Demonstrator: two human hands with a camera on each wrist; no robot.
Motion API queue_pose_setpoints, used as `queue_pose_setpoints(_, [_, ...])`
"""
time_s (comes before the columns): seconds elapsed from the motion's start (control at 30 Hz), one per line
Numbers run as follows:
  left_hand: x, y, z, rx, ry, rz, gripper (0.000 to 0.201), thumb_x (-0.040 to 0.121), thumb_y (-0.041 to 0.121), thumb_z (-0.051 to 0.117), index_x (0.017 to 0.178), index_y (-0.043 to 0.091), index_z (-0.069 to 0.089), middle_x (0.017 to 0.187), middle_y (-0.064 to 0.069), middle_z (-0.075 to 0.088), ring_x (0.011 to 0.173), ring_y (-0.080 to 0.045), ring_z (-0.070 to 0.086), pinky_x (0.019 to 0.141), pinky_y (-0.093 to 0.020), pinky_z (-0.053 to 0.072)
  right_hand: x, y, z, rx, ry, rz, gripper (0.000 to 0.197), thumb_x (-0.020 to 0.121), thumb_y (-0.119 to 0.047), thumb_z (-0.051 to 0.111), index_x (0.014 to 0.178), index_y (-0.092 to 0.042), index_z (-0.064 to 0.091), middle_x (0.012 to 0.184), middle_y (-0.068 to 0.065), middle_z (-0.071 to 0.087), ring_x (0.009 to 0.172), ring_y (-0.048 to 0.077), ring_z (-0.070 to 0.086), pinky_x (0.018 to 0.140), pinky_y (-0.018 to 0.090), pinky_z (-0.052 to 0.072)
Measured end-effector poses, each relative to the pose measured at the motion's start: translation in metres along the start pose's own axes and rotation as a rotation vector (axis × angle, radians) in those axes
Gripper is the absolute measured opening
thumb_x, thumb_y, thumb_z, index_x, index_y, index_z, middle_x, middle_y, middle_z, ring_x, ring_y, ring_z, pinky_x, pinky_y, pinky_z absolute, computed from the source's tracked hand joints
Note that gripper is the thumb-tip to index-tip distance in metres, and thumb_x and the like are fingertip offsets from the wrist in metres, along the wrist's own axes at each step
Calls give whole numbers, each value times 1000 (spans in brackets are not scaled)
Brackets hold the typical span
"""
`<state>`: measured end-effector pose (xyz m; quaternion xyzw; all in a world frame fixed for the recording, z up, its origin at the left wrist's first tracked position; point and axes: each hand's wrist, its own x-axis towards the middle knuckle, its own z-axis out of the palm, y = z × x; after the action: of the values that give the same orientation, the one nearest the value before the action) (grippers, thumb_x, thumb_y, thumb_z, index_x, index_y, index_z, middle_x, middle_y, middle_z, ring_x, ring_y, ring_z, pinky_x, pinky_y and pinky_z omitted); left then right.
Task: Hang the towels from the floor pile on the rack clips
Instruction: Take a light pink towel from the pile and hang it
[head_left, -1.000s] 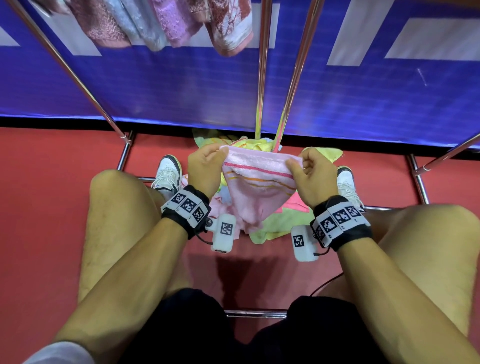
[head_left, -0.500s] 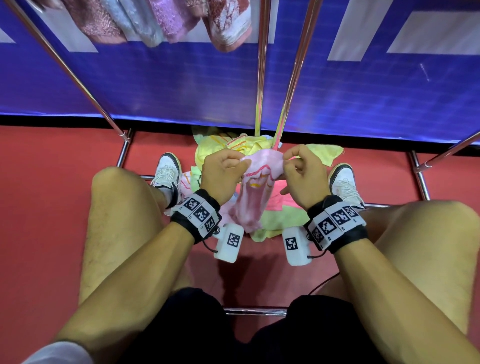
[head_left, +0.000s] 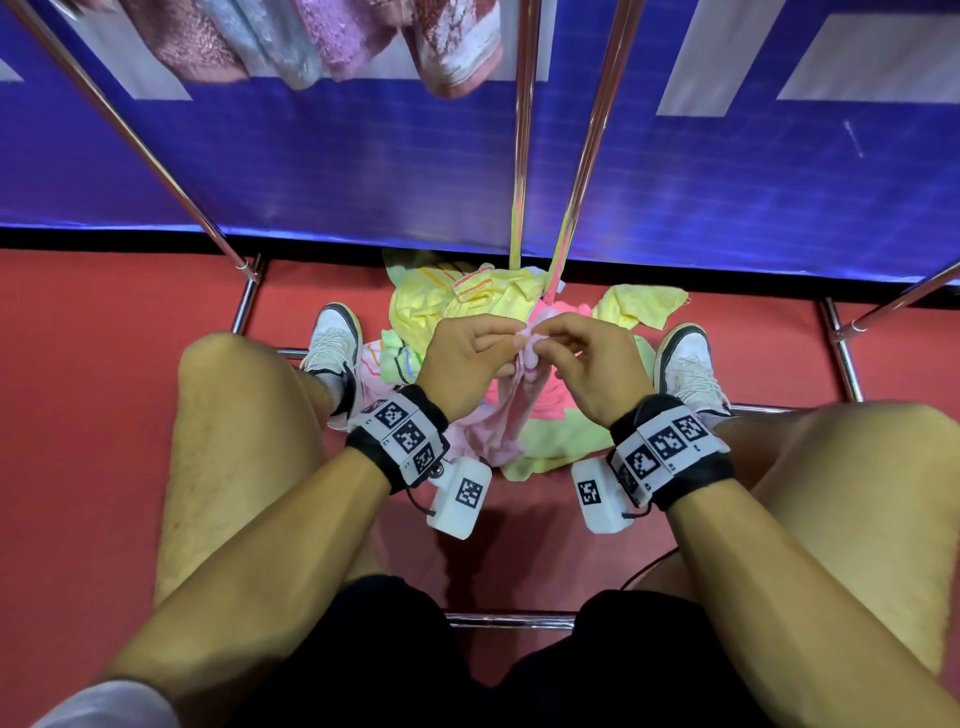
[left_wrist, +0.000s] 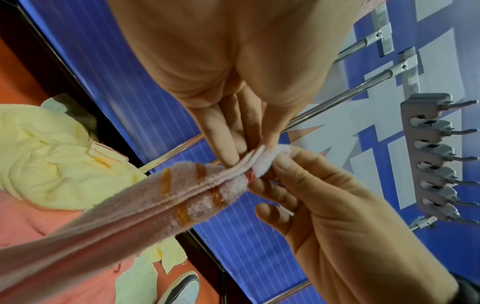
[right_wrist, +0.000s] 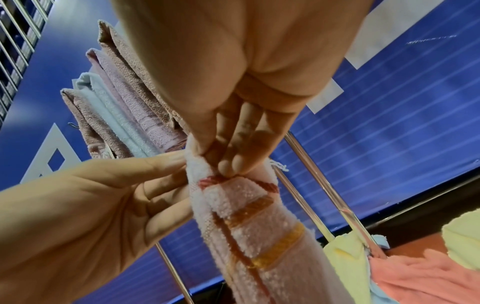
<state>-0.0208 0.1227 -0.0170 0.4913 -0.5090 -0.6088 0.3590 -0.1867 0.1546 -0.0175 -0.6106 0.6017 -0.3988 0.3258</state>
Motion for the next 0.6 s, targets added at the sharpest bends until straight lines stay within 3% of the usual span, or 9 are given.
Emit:
queue_pose_setpoints(0.17, [0, -1, 1, -30, 27, 24, 14, 91, 0, 65, 91, 12, 73, 87, -13, 75, 92, -39, 71, 86, -54, 57, 2, 5, 4, -110, 31, -76, 4, 84, -12, 73, 87, -10, 74, 88, -11, 42, 82, -7, 47, 71, 4, 35])
queue_pose_setpoints(0.37, [-1, -2, 0, -27, -21, 31, 13, 92, 2, 64, 102, 5, 72, 98, -23, 73, 95, -40, 70, 87, -53, 57, 1, 7, 4, -168, 84, -87, 4, 83, -15, 75, 84, -11, 73, 93, -5, 44, 88, 4, 43, 82, 1, 30])
queue_pose_setpoints(0.5, [-4, 0, 0, 47, -81, 47, 24, 79, 0, 78, 101, 7, 73, 94, -9, 76, 89, -20, 74, 82, -33, 59, -1, 11, 1, -196, 73, -78, 7, 81, -17, 77, 82, -12, 73, 105, -4, 46, 104, 11, 43, 86, -2, 25])
queue_pose_setpoints(0.6, [-3, 4, -3, 97, -93, 64, 23, 70, -5, 83, 85, 10, 74, 78, -4, 76, 73, -16, 73, 71, -28, 59, -2, 13, -2, -237, 20, -30, 11, 80, -21, 79, 81, -12, 72, 115, -1, 49, 115, 13, 42, 91, 11, 28])
